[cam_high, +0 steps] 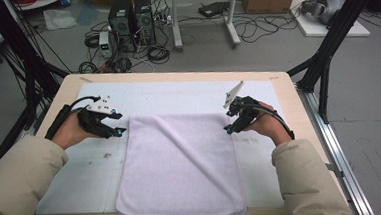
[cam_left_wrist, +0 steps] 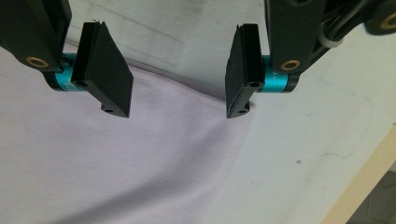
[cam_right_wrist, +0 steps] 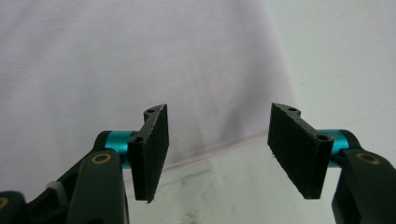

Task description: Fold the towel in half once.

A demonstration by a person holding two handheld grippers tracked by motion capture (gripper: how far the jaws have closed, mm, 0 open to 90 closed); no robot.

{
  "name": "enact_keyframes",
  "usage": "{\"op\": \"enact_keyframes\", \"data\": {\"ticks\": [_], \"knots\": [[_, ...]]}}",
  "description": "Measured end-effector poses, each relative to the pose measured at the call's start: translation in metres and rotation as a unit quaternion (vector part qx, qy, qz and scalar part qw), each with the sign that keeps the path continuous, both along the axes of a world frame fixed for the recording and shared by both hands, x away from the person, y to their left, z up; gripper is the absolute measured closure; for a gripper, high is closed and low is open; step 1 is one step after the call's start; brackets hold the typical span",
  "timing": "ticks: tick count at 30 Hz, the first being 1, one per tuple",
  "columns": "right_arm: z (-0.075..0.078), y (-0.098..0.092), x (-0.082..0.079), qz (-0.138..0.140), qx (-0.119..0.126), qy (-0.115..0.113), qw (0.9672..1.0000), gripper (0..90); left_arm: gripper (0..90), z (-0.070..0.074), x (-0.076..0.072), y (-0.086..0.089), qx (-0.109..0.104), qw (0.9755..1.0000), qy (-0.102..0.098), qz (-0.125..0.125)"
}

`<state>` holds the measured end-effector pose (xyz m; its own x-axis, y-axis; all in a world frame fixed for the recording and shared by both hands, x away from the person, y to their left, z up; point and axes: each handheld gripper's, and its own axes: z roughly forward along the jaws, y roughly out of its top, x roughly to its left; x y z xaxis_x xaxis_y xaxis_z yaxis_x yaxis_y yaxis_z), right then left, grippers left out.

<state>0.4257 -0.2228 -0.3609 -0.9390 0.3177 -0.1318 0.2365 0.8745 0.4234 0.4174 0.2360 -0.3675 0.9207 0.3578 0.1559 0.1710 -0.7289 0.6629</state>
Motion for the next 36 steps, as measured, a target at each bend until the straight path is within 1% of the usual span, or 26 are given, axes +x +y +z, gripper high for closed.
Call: {"op": "enact_keyframes", "data": {"ticks": [1,2,4,6,8,9,11,13,14,17,18,19,20,21,23,25,26,27,28,29,30,31,32,33,35,36], "knots": [[-0.001,0.001,0.005,-0.004,0.000,0.000,1.0000,39.9,41.8,0.001,0.005,-0.002,-0.006,0.9999,0.008,0.003],[-0.001,0.001,0.011,-0.011,-0.002,-0.001,0.9999,40.4,41.8,0.002,0.010,-0.004,-0.004,0.9999,0.009,0.004],[-0.004,0.001,0.022,-0.020,-0.004,0.002,0.9998,41.8,41.8,0.001,0.020,-0.009,0.002,0.9999,0.014,-0.005],[-0.007,0.000,0.032,-0.023,-0.009,0.003,0.9997,43.6,41.8,-0.002,0.030,-0.013,0.009,0.9998,0.017,-0.003],[-0.011,-0.003,0.041,-0.030,-0.003,0.008,0.9995,46.3,41.8,-0.007,0.040,-0.016,0.004,0.9994,0.033,0.004],[-0.013,-0.003,0.045,-0.029,-0.004,0.011,0.9995,46.3,41.8,-0.010,0.043,-0.017,0.006,0.9994,0.034,0.006],[-0.019,-0.003,0.052,-0.028,-0.015,0.016,0.9994,47.2,41.9,-0.015,0.050,-0.018,0.012,0.9988,0.047,0.009],[-0.023,-0.001,0.058,-0.025,-0.024,0.021,0.9992,47.6,42.0,-0.021,0.055,-0.020,0.018,0.9983,0.054,0.012],[-0.025,0.000,0.060,-0.024,-0.032,0.025,0.9989,49.8,42.0,-0.024,0.057,-0.020,0.017,0.9979,0.060,0.016],[-0.031,0.002,0.067,-0.022,-0.028,0.035,0.9988,51.6,42.2,-0.032,0.063,-0.025,0.021,0.9969,0.074,0.017],[-0.033,0.003,0.068,-0.023,-0.035,0.037,0.9984,51.6,42.2,-0.033,0.065,-0.026,0.022,0.9964,0.080,0.017],[-0.036,0.003,0.069,-0.021,-0.048,0.037,0.9979,51.6,42.3,-0.034,0.066,-0.028,0.025,0.9963,0.081,0.014],[-0.039,0.003,0.070,-0.021,-0.054,0.038,0.9976,51.8,42.5,-0.034,0.067,-0.029,0.027,0.9962,0.082,0.012],[-0.040,0.003,0.072,-0.022,-0.055,0.044,0.9973,52.3,42.8,-0.035,0.069,-0.030,0.030,0.9957,0.087,0.013],[-0.043,0.003,0.074,-0.023,-0.051,0.046,0.9974,54.3,44.1,-0.037,0.071,-0.032,0.034,0.9951,0.092,0.013],[-0.047,0.004,0.076,-0.019,-0.053,0.052,0.9971,58.5,48.7,-0.039,0.073,-0.033,0.038,0.9945,0.097,0.013],[-0.048,0.004,0.077,-0.016,-0.055,0.056,0.9968,61.4,49.0,-0.040,0.074,-0.033,0.044,0.9942,0.097,0.013],[-0.048,0.004,0.078,-0.015,-0.051,0.061,0.9967,63.8,50.0,-0.042,0.074,-0.033,0.047,0.9938,0.101,0.012],[-0.048,0.004,0.078,-0.015,-0.050,0.064,0.9966,67.0,53.1,-0.044,0.075,-0.033,0.050,0.9933,0.103,0.013],[-0.047,0.004,0.078,-0.015,-0.050,0.065,0.9965,73.0,55.0,-0.045,0.076,-0.034,0.053,0.9927,0.107,0.017],[-0.047,0.003,0.079,-0.016,-0.046,0.070,0.9963,78.3,57.1,-0.046,0.076,-0.034,0.056,0.9923,0.110,0.015],[-0.046,0.004,0.078,-0.020,-0.046,0.072,0.9962,83.9,61.8,-0.048,0.077,-0.035,0.057,0.9918,0.114,0.014],[-0.046,0.005,0.078,-0.018,-0.045,0.074,0.9961,84.6,64.2,-0.049,0.077,-0.035,0.057,0.9916,0.115,0.016],[-0.046,0.006,0.077,-0.016,-0.050,0.072,0.9960,84.9,67.5,-0.049,0.077,-0.036,0.059,0.9910,0.119,0.018],[-0.045,0.008,0.076,-0.017,-0.054,0.072,0.9958,85.8,75.7,-0.050,0.075,-0.039,0.058,0.9903,0.123,0.026],[-0.045,0.008,0.076,-0.017,-0.055,0.072,0.9958,86.1,81.4,-0.049,0.075,-0.040,0.059,0.9895,0.129,0.028]]}}
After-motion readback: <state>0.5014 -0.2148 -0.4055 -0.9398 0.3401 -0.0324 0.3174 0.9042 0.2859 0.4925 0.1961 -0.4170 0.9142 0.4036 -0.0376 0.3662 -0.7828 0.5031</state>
